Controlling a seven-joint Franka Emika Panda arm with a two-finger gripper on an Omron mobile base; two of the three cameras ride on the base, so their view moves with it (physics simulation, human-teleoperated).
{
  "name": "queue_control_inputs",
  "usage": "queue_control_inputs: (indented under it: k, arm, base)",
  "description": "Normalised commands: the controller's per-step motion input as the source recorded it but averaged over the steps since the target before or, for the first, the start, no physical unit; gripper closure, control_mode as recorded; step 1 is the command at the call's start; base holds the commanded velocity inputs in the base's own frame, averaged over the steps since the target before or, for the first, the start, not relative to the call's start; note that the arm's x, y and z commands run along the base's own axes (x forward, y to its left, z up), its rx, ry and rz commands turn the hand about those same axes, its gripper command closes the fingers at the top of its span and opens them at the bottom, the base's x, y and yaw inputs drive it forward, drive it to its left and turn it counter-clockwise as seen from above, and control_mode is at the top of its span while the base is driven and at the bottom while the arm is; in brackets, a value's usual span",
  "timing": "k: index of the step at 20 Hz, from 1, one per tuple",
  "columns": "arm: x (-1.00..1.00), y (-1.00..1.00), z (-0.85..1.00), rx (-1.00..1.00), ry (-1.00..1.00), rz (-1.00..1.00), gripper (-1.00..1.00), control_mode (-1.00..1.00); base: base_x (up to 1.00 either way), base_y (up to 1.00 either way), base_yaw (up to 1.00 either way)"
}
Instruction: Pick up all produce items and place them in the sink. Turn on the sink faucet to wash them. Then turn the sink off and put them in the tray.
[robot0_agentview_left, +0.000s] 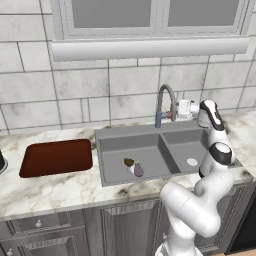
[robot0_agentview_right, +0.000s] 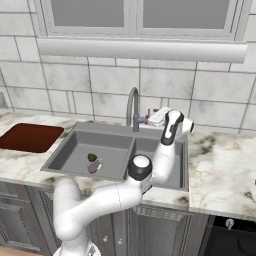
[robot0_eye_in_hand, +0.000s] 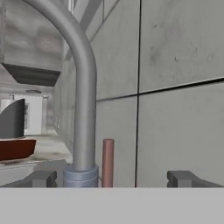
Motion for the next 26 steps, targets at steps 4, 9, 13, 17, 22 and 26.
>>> queue_control_inputs:
  k: [4,9,13,17,22,26]
  arm:
    - [0.20,-0.02,-0.15,0.00,0.00,0.00,-1.00,-1.00]
    - [0.19,0.00,-0.16,0.00,0.00,0.00,-1.00,-1.00]
    - [0.04,0.00,-0.07,0.00,0.00,0.00,-1.00,-1.00]
    - [0.00,0.00,0.00,0.00,0.00,0.00,-1.00,-1.00]
    - [-0.09,0.05,0.00,0.00,-0.01,0.00,-1.00,-1.00]
    - [-0.20,0.05,0.00,0.00,-0.03,0.00,-1.00,-1.00]
  base:
    - [0.00,0.00,0.00]
    - [0.00,0.00,0.00]
    - [0.00,0.00,0.00]
    - [0.00,0.00,0.00]
    - [0.00,0.00,0.00]
    - [0.00,0.00,0.00]
